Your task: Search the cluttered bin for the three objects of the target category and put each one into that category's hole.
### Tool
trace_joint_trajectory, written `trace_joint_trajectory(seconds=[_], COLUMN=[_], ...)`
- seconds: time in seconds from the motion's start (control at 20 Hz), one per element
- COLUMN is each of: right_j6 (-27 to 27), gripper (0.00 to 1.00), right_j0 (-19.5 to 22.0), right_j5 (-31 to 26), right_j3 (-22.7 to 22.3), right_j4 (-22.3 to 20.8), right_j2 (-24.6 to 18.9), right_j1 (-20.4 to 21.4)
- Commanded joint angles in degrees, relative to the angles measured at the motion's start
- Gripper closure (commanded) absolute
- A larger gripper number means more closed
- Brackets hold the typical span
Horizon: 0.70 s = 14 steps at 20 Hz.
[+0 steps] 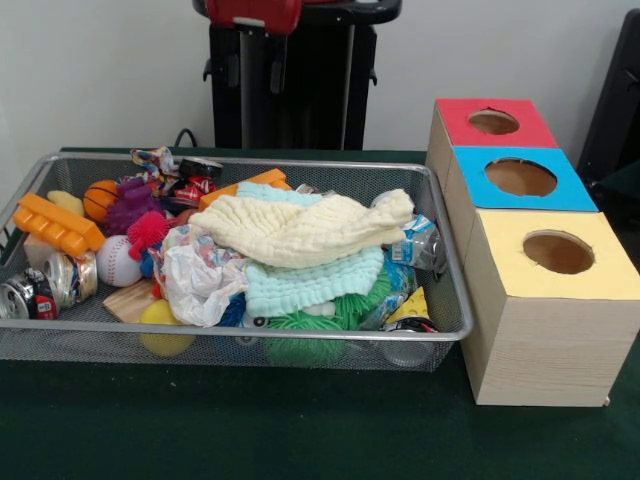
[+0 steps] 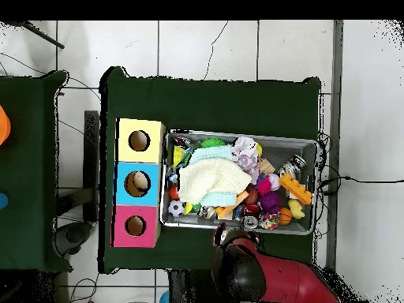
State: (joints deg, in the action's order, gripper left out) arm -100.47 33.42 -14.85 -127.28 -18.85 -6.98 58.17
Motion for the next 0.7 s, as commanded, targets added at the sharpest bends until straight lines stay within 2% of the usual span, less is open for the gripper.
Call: trace_joint_trajectory(seconds=[0.05, 0.4, 0.7], right_j6=[-3.79, -3.49, -4.41], gripper=[0.0, 0.0, 0.0], right_j0=[-1.87, -2.69, -4.19], right_j5=[-4.33, -5.27, -2.62], right_j3=[10.61, 14.12, 19.89], right_j4=[1.32, 1.8, 1.11], right_j2=[-3.21, -3.14, -2.05], right_j1=[-6.41, -8.48, -14.71])
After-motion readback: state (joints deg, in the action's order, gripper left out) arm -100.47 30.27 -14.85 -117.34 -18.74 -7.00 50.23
